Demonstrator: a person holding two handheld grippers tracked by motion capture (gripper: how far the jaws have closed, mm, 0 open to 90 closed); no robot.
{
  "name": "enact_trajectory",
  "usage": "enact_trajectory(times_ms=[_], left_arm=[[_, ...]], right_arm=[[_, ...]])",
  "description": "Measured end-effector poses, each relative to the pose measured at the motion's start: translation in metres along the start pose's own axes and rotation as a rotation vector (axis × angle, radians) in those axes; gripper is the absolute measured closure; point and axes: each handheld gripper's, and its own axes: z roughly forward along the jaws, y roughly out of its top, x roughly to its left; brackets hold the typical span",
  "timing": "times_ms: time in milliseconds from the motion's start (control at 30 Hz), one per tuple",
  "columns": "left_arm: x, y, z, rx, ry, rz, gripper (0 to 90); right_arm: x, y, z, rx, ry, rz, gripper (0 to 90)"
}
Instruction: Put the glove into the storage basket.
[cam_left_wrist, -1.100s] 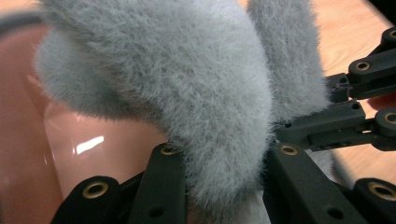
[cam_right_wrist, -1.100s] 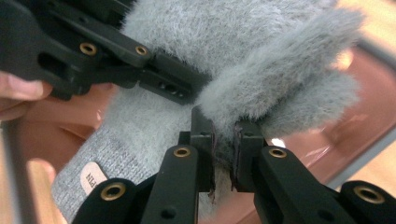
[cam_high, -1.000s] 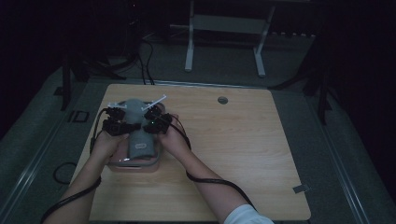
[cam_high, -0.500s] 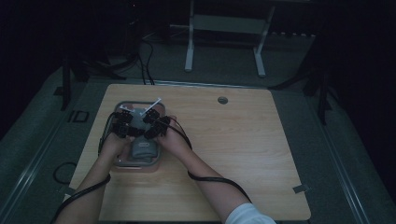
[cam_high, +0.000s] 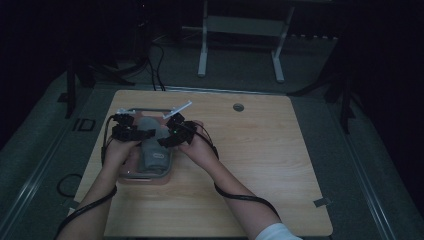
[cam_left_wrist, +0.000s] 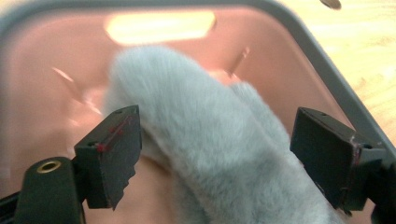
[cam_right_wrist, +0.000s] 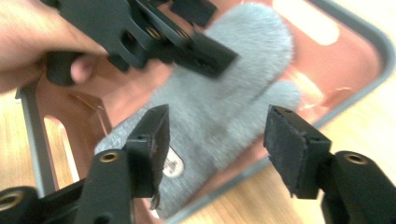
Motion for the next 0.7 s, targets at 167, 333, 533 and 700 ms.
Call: enact_trajectory(times_ms=[167, 333, 533, 700], left_arm=[[-0.007, 0.0, -0.022, -0.061, -0.019, 0.034, 16.6], [-0.024, -0.004, -0.039, -0.091, -0.051, 0.091, 16.6], [-0.053, -0.012, -0.048, -0.108, -0.116, 0.162, 16.6], [-0.082, -0.017, -0.047, -0.114, -0.181, 0.227, 16.6]], right_arm=[[-0.009, -0.011, -0.016, -0.02, 0.008, -0.009, 28.3], [-0.019, -0.024, -0.03, -0.011, 0.032, -0.013, 18.6], [-0.027, -0.039, -0.046, -0.036, 0.032, -0.016, 17.5], [-0.033, -0.054, -0.055, -0.045, 0.004, -0.037, 17.5]])
